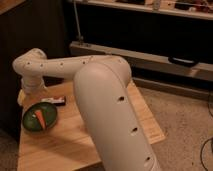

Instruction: Push the ceramic bowl across the table

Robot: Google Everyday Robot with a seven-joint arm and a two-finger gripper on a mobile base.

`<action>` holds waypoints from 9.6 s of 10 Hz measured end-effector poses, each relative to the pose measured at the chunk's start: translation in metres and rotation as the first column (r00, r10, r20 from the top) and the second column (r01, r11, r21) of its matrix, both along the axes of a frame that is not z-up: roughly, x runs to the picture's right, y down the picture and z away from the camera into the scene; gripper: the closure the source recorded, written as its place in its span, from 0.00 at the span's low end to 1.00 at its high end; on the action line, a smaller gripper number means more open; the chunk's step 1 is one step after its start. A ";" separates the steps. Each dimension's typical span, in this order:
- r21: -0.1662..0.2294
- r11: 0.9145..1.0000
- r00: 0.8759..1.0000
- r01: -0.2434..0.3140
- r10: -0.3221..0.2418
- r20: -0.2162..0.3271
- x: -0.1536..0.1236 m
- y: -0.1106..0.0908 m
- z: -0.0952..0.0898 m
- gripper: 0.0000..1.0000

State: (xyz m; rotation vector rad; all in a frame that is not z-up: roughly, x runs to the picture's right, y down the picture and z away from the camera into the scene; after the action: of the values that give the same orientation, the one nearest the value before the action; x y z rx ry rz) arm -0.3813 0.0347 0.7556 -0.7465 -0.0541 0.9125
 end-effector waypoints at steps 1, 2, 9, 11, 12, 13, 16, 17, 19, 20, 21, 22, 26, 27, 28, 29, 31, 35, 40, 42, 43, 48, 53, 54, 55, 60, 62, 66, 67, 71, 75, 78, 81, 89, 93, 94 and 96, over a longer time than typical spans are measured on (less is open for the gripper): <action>0.000 1.000 1.000 0.000 0.000 0.000 0.000 0.000 0.000 0.20; 0.000 1.000 1.000 0.000 0.000 0.000 0.000 0.000 0.000 0.20; 0.000 1.000 1.000 0.000 0.000 0.000 0.000 0.000 0.000 0.20; 0.000 1.000 1.000 0.000 0.000 0.000 0.000 0.000 0.000 0.20; 0.000 1.000 1.000 0.000 0.000 0.000 0.000 0.000 0.000 0.20; 0.000 1.000 1.000 0.000 0.000 0.000 0.000 0.000 0.000 0.20; 0.000 1.000 1.000 0.000 0.000 0.000 0.000 0.000 0.000 0.20; 0.000 1.000 1.000 0.000 0.000 0.000 0.000 0.000 0.000 0.20; 0.000 1.000 1.000 0.000 0.000 0.000 0.000 0.000 0.000 0.20; 0.000 1.000 1.000 0.000 0.000 0.000 0.000 0.000 0.000 0.20; 0.000 1.000 1.000 0.000 0.000 0.000 0.000 0.000 0.000 0.20; 0.000 1.000 1.000 0.000 0.000 0.000 0.000 0.000 0.000 0.20; 0.000 1.000 1.000 0.000 0.000 0.000 0.000 0.000 0.000 0.20; 0.000 1.000 1.000 0.000 0.000 0.000 0.000 0.000 0.000 0.20; 0.000 1.000 1.000 0.000 0.000 0.000 0.000 0.000 0.000 0.20; 0.000 1.000 1.000 0.000 0.000 0.000 0.000 0.000 0.000 0.20; 0.000 1.000 1.000 -0.001 0.001 0.001 0.000 0.000 0.000 0.20; 0.168 0.984 0.996 -0.054 0.041 0.077 -0.019 -0.022 0.011 0.20; 0.304 0.951 0.979 -0.055 -0.009 0.203 -0.093 -0.054 0.083 0.20; 0.332 0.942 0.971 -0.042 -0.040 0.237 -0.100 -0.058 0.102 0.20; 0.333 0.942 0.970 -0.045 -0.039 0.239 -0.099 -0.059 0.103 0.20; 0.301 0.953 0.967 -0.022 -0.056 0.249 -0.100 -0.057 0.086 0.37; 0.296 0.955 0.970 -0.017 -0.057 0.238 -0.099 -0.054 0.086 0.37; 0.290 0.957 0.976 0.006 -0.068 0.207 -0.098 -0.053 0.089 0.37; 0.260 0.965 0.981 0.037 -0.085 0.175 -0.099 -0.047 0.088 0.37; 0.219 0.973 0.983 0.076 -0.110 0.147 -0.106 -0.026 0.085 0.36; 0.214 0.975 0.981 0.054 -0.092 0.172 -0.100 -0.018 0.088 0.43; 0.210 0.977 0.979 0.028 -0.070 0.192 -0.089 -0.008 0.096 0.84; 0.207 0.978 0.978 0.027 -0.069 0.198 -0.090 -0.006 0.097 0.92; 0.205 0.978 0.978 0.040 -0.080 0.191 -0.084 0.013 0.111 1.00; 0.232 0.973 0.978 0.023 -0.070 0.195 -0.075 0.024 0.140 1.00; 0.245 0.969 0.973 0.017 -0.073 0.220 -0.085 0.017 0.146 1.00; 0.223 0.975 0.965 0.020 -0.077 0.252 -0.105 0.018 0.151 1.00; 0.101 0.989 0.969 0.111 -0.130 0.210 -0.120 0.063 0.125 1.00; 0.128 0.984 0.970 0.125 -0.148 0.191 -0.103 0.073 0.125 1.00; 0.137 0.983 0.971 0.125 -0.150 0.188 -0.097 0.073 0.122 1.00; 0.146 0.981 0.970 0.126 -0.153 0.191 -0.092 0.070 0.113 1.00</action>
State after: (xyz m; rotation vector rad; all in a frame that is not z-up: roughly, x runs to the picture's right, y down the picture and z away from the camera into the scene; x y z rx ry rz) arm -0.4738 0.1048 0.8683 -0.7074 -0.2361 0.6898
